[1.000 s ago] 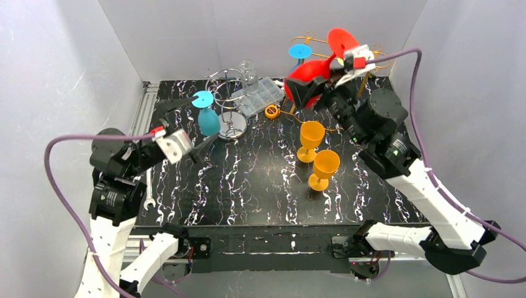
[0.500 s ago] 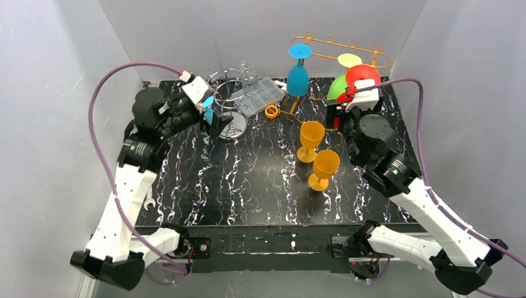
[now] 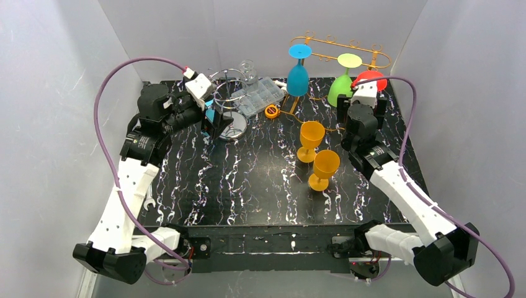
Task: Place the wine glass upside down on the wine glass rack
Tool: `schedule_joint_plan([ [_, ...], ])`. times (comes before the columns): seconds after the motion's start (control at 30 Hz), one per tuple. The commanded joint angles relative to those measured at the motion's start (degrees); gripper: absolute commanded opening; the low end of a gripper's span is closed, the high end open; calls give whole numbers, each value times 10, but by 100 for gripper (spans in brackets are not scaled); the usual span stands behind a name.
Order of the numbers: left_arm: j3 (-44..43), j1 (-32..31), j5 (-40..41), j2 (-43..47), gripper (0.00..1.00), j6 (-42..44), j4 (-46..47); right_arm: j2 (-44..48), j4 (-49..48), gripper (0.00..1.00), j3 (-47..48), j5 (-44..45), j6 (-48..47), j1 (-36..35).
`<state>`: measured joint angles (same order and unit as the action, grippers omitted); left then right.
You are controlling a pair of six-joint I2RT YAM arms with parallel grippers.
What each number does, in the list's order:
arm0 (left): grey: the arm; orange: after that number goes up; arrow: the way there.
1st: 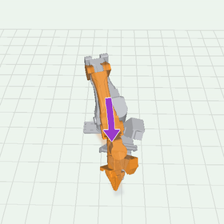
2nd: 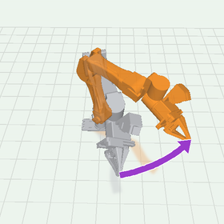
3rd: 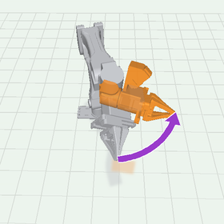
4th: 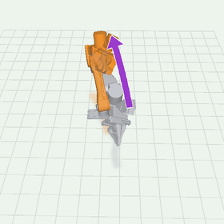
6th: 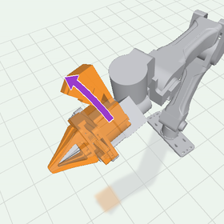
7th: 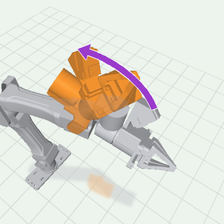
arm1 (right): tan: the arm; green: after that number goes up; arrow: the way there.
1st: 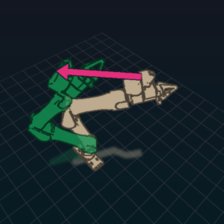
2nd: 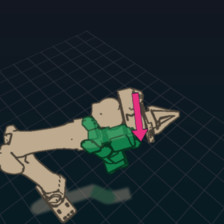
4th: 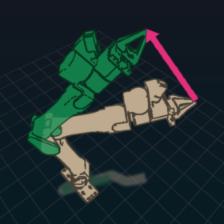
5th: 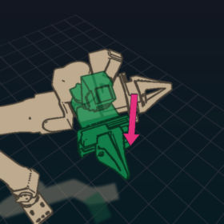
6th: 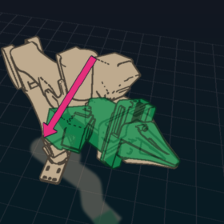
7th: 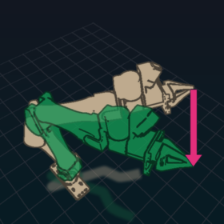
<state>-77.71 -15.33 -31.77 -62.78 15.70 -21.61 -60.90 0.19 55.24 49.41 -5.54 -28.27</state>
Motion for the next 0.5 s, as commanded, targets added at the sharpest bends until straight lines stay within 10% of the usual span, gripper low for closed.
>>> schedule_joint_plan([
  [0.0, -33, 3, -15, -2, 98, 7, -25, -16, -86, 38, 3, 52, 19, 8],
  [0.47, -140, 3, -70, -84, 98, -18, -92, -74, -90, 36, 18, 30, 100, 100],
])
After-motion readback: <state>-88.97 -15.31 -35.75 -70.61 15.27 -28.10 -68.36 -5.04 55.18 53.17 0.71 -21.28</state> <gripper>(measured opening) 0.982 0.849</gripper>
